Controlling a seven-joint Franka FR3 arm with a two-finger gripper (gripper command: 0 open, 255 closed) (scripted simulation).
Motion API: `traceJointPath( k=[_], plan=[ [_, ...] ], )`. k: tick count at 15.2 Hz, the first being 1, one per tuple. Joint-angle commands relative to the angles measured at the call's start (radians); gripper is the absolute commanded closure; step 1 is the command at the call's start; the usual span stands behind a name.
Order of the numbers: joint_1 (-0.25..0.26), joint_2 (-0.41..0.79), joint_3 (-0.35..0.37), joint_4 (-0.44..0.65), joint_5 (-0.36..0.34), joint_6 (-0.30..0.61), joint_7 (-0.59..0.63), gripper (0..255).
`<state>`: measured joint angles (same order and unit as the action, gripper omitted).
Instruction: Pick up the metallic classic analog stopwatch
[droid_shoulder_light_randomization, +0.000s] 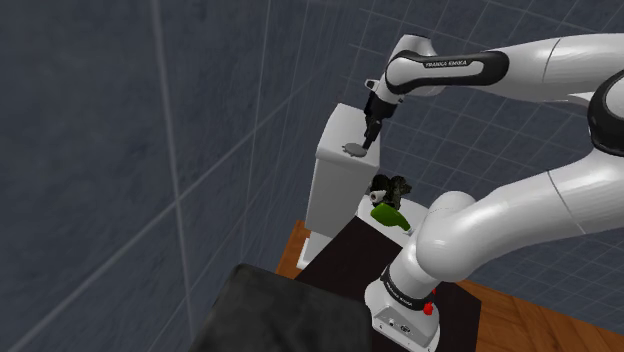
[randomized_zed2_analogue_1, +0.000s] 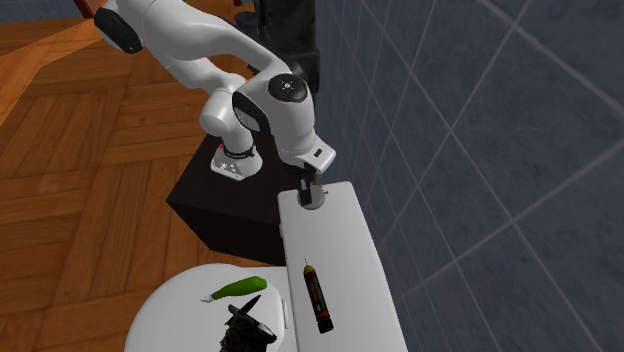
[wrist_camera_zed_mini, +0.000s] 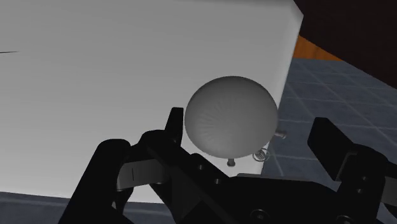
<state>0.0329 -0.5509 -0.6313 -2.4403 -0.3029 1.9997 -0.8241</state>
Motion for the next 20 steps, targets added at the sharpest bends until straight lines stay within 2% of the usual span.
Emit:
traceJointPath(
  k=[1,8,9,18,20],
  plan=[
    [0.001,0.014,-0.021,-0.011,-0.008,0.027,-0.025,0],
    [0.003,0.045,-0.049,-0.064,-0.015,0.111,-0.03,0],
    [0.002,0.044,-0.05,-0.066,-0.016,0.111,-0.031,255],
    [0.004,0.045,-0.049,-0.064,-0.015,0.111,-0.03,255],
    [0.002,0.033,-0.039,-0.046,-0.013,0.08,-0.028,255]
  ],
)
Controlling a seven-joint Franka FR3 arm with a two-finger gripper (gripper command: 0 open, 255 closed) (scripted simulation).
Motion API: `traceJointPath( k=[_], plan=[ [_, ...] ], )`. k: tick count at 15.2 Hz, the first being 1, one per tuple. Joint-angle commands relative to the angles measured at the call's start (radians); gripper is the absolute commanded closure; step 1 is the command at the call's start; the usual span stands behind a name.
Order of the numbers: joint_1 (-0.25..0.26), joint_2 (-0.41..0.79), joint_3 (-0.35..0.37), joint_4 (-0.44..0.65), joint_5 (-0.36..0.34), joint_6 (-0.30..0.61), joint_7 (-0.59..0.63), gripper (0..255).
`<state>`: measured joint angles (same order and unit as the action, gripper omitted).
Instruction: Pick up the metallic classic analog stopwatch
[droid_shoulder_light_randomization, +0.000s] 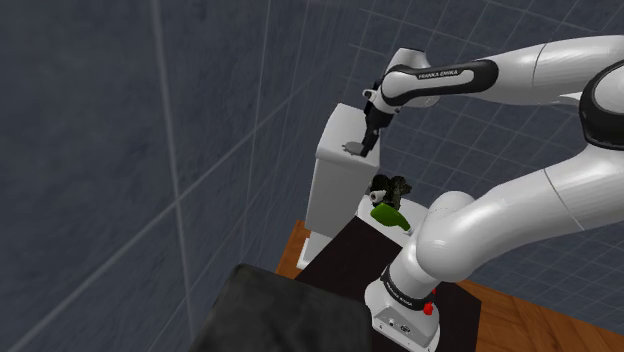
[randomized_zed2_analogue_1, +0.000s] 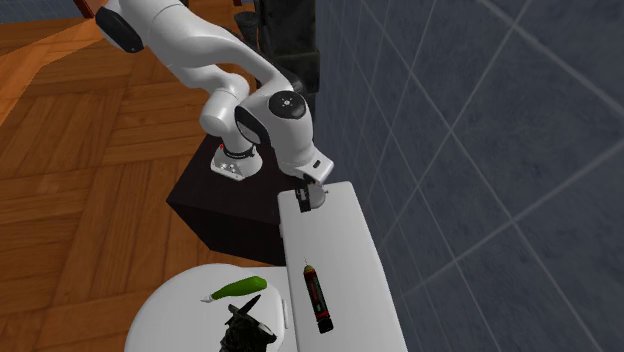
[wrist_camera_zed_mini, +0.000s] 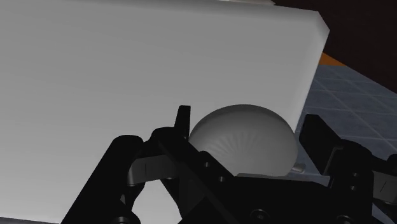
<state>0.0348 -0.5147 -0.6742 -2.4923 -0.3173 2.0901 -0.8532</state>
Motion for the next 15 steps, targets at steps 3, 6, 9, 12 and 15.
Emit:
traceJointPath(
  k=[3,6,9,12,15],
  plan=[
    [-0.001,-0.02,0.019,0.035,0.005,-0.055,0.004,255],
    [-0.001,-0.033,0.033,0.065,0.01,-0.098,0.005,255],
    [-0.001,-0.043,0.046,0.098,0.015,-0.141,0.007,255],
    [0.0,-0.051,0.058,0.131,0.021,-0.183,0.007,255],
    [0.001,-0.053,0.062,0.145,0.023,-0.199,0.007,255]
  ],
)
